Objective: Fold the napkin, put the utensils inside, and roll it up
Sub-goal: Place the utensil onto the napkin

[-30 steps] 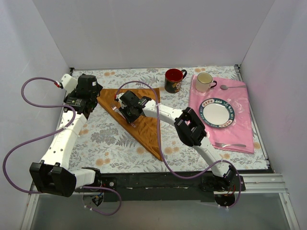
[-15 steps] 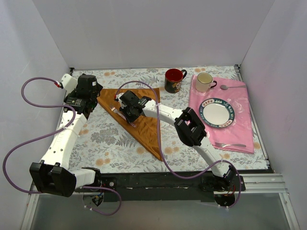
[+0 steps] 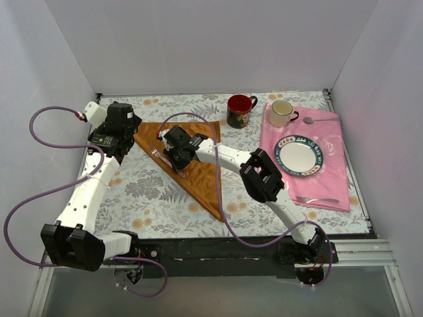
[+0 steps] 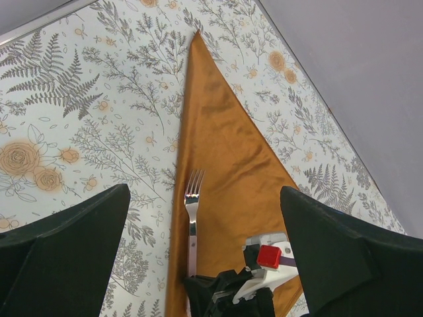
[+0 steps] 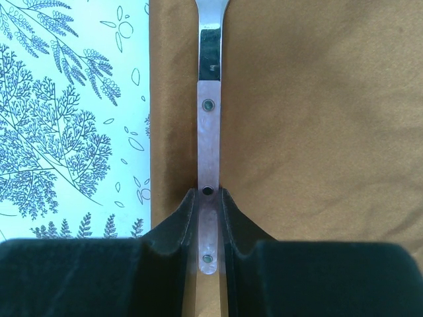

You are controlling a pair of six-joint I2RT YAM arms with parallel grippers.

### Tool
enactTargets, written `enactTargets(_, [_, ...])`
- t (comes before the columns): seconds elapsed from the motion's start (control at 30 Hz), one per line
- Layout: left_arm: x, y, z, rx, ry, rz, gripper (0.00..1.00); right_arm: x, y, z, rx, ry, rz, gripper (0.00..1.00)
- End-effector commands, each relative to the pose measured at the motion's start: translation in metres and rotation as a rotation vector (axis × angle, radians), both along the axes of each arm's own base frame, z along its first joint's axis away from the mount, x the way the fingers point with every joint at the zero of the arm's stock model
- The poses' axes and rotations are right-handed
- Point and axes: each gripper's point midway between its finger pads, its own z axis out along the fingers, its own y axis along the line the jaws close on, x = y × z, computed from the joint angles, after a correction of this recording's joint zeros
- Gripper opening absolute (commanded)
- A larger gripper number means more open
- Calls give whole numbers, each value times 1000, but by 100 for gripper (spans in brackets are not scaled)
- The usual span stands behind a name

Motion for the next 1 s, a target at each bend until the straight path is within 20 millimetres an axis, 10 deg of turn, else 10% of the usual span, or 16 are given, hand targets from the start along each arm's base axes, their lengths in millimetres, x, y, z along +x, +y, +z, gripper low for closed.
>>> enactTargets(0.0, [-4, 3, 11, 6, -25, 5, 98, -1, 11, 54, 95, -25, -13, 1])
enactTargets(0.4, [-3, 1, 7, 0, -20, -6, 98, -2, 5, 44, 66, -9, -56, 1])
enactTargets(0.63, [0, -4, 1, -13, -14, -33, 98, -4, 6, 45, 74, 1, -41, 19])
enactTargets(0.97, [23, 28, -29, -160, 15, -47, 98, -3, 10, 125, 184, -69, 1, 52])
